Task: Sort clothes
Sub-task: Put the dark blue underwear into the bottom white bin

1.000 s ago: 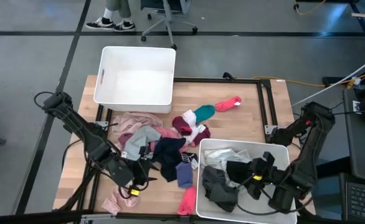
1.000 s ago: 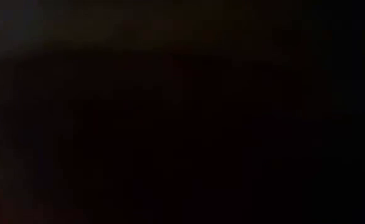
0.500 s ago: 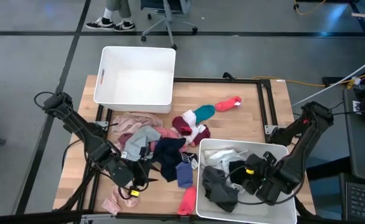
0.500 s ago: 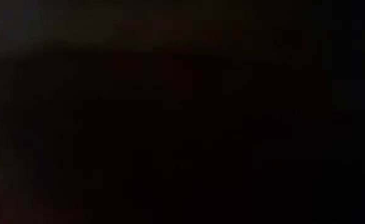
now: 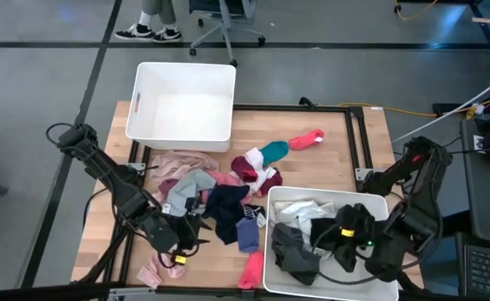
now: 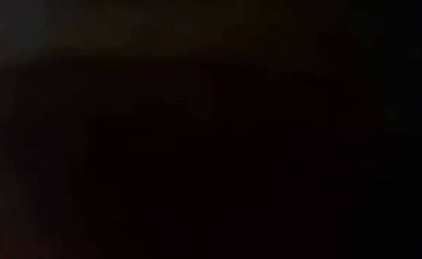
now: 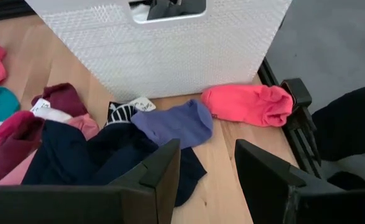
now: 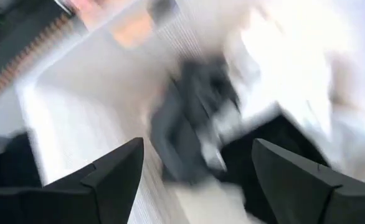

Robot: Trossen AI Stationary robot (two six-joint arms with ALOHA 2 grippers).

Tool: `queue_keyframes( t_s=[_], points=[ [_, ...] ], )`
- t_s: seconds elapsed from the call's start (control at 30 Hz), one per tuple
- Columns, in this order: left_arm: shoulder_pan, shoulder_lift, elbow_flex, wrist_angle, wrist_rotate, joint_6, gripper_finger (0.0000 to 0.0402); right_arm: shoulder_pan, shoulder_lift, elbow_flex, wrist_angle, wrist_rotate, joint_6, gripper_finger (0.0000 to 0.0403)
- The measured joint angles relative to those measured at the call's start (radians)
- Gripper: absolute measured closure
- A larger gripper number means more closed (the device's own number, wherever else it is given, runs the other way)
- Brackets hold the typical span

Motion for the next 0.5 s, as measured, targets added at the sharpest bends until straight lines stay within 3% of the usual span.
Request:
queue_keyframes(
  t_s=[0.2, 0.37, 0.5],
  points=[
    [-0.032, -0.009, 0.0, -0.048, -0.029, -0.016, 0.0258, -0.105, 0.01, 0.007, 0.192, 0.128, -0.34, 0.0104],
    [-0.058, -0.049, 0.0, -0.129, -0.051, -0.055, 0.0258, -0.247, 0.065, 0.007, 0.386, 0.112, -0.66, 0.0105],
    [-0.082, -0.084, 0.0, -0.212, -0.101, -0.102, 0.0258, -0.365, 0.119, 0.007, 0.581, 0.028, -0.903, 0.0105]
  ],
)
